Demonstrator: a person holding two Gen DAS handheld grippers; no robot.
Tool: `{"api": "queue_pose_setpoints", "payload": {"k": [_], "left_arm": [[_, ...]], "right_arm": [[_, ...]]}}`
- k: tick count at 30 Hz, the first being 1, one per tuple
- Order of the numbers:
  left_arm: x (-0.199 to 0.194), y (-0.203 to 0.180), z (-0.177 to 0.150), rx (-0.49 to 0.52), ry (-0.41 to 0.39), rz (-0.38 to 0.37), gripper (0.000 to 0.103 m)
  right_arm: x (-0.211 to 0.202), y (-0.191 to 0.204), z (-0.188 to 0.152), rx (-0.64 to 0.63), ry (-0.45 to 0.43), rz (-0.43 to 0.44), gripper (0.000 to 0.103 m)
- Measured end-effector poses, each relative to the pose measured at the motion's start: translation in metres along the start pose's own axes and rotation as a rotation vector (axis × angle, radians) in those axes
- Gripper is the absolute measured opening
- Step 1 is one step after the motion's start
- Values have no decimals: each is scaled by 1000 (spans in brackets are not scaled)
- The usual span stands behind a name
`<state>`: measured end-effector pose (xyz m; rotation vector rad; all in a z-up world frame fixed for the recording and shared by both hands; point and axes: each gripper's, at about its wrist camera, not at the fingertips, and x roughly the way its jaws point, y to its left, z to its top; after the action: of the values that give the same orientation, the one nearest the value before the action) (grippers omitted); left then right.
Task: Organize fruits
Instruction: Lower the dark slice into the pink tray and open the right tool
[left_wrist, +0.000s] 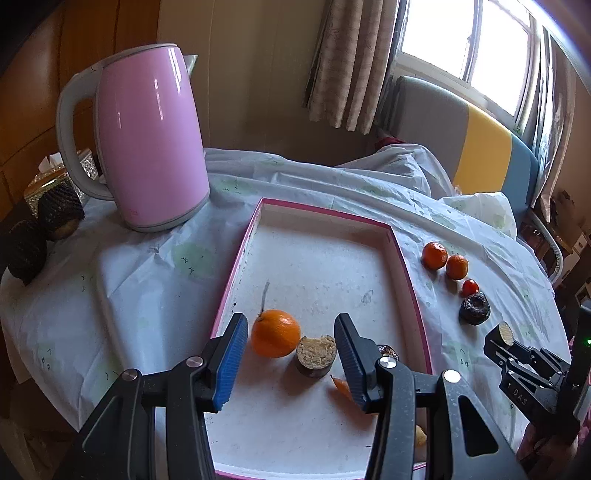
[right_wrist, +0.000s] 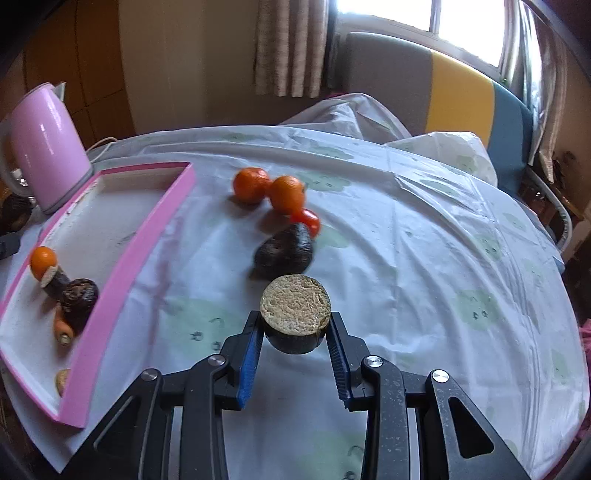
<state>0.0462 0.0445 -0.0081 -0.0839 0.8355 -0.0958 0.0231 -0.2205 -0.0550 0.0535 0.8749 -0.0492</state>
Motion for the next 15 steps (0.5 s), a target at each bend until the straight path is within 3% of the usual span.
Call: {"api": "queue_pose_setpoints", "payload": {"k": [9, 15], "left_arm": [[-16, 4, -2, 7, -40, 23, 50], [-24, 10, -2, -8, -67, 41, 50]], "right_arm": [[-19, 75, 12, -127, -36, 204, 35], [-18, 117, 16, -201, -17, 304, 35]]}}
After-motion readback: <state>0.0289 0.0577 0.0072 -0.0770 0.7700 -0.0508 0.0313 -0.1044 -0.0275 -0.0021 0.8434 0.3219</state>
